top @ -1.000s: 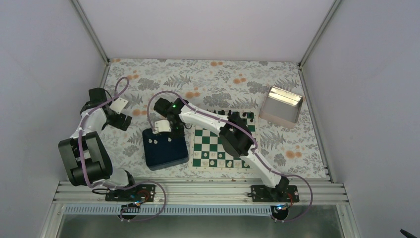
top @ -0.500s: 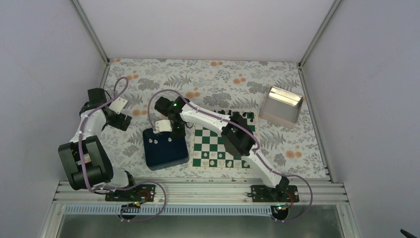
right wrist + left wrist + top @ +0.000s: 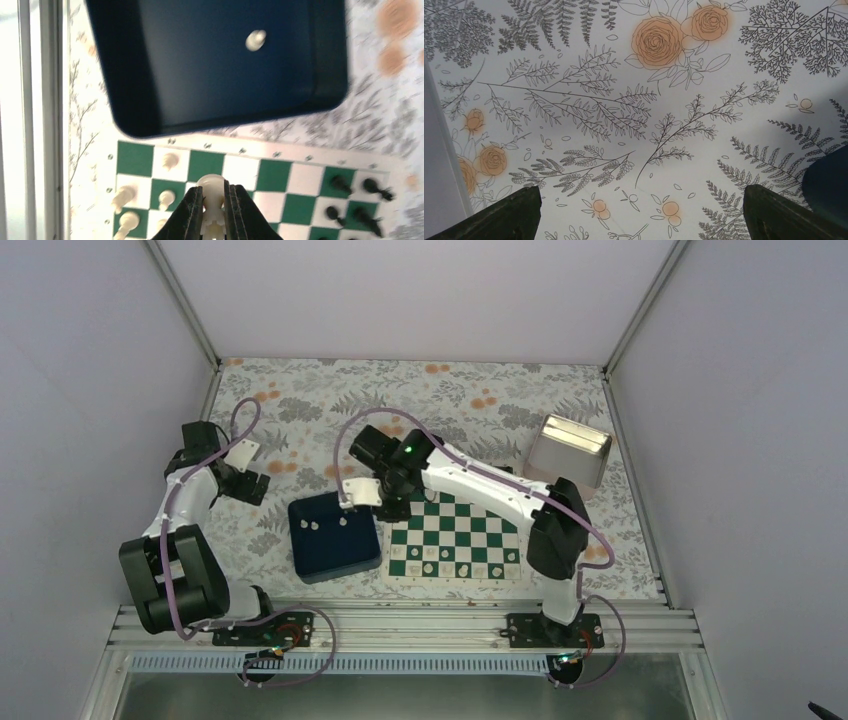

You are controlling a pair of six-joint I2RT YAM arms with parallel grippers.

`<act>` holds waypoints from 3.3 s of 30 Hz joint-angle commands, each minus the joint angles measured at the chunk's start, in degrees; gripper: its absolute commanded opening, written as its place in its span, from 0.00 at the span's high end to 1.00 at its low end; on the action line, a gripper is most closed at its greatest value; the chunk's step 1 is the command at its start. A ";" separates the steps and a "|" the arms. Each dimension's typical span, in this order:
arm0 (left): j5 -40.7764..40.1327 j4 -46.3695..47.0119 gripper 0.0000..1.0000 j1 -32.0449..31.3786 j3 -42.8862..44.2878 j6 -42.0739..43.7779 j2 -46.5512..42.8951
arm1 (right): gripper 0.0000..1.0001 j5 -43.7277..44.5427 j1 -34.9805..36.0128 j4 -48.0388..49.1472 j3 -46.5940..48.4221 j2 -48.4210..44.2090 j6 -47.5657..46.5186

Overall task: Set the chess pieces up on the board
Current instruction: Place the chess piece on the chessboard, then pick up the chess piece from the storage box.

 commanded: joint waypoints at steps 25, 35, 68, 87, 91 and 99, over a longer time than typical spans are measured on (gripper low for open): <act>0.44 1.15 0.00 1.16 -0.70 -1.94 -3.98 | 0.96 -4.34 5.37 14.23 -26.45 -4.53 2.04; 0.71 1.60 0.00 1.16 -0.78 -1.90 -2.97 | 0.96 -5.02 5.45 13.69 -25.57 -1.09 1.38; 0.88 1.84 0.00 1.16 -1.23 -1.61 -2.43 | 0.95 -4.88 5.72 13.94 -27.17 1.09 1.45; 1.15 1.73 0.00 1.16 -1.75 -1.44 -2.97 | 0.61 -4.18 5.72 4.84 -14.58 -4.19 1.18; 1.41 1.72 0.00 1.16 -1.75 -1.42 -3.22 | 0.56 -1.67 5.72 4.50 -8.57 -2.61 0.88; 2.24 1.58 0.00 1.16 -1.92 -1.30 -4.46 | 0.47 3.55 5.64 8.48 2.59 7.40 1.15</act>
